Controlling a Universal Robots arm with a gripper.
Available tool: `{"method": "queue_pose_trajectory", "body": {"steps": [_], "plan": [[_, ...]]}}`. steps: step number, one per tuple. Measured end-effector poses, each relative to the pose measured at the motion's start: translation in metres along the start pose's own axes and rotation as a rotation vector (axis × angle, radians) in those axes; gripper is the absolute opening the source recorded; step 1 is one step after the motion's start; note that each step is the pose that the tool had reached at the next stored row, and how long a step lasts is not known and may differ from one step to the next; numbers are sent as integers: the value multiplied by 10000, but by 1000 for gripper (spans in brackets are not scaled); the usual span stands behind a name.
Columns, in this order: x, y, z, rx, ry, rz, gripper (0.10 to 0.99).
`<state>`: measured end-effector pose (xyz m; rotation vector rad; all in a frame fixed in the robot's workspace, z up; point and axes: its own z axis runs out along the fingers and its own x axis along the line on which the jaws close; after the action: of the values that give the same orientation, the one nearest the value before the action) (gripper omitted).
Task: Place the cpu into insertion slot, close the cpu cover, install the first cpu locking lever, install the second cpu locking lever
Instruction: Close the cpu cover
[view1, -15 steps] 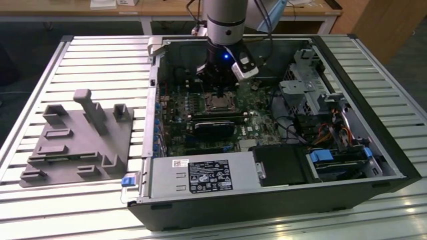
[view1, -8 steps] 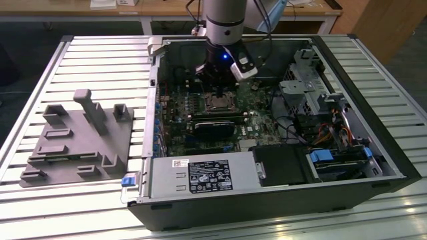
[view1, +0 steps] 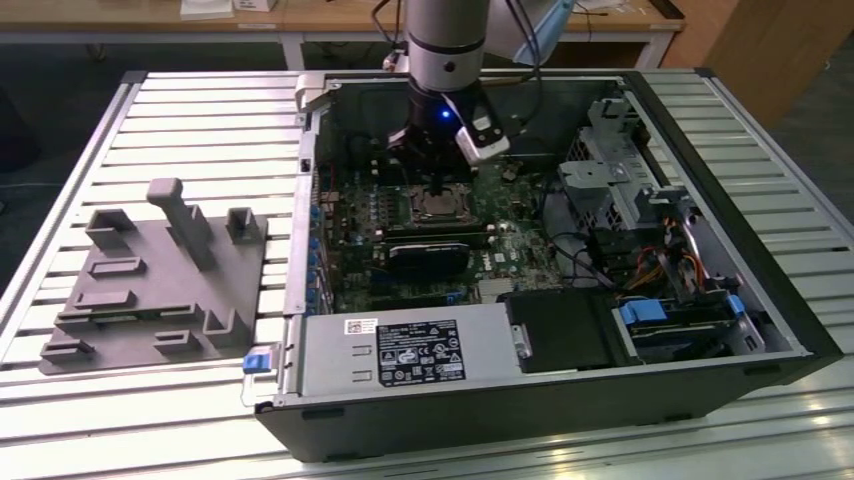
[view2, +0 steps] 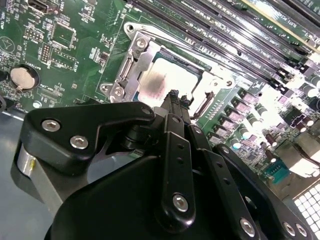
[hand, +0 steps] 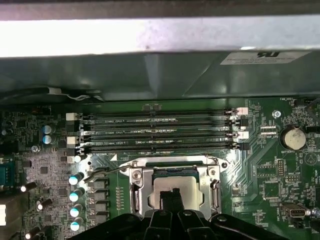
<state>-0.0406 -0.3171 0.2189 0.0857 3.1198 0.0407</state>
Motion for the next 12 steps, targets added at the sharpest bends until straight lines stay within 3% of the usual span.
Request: {"method": "queue_pose_trajectory", "body": {"steps": [7,12], "plan": [[23,-1,4,1,1,3,106],[22,0,-64,-1,-1,5,106]]}}
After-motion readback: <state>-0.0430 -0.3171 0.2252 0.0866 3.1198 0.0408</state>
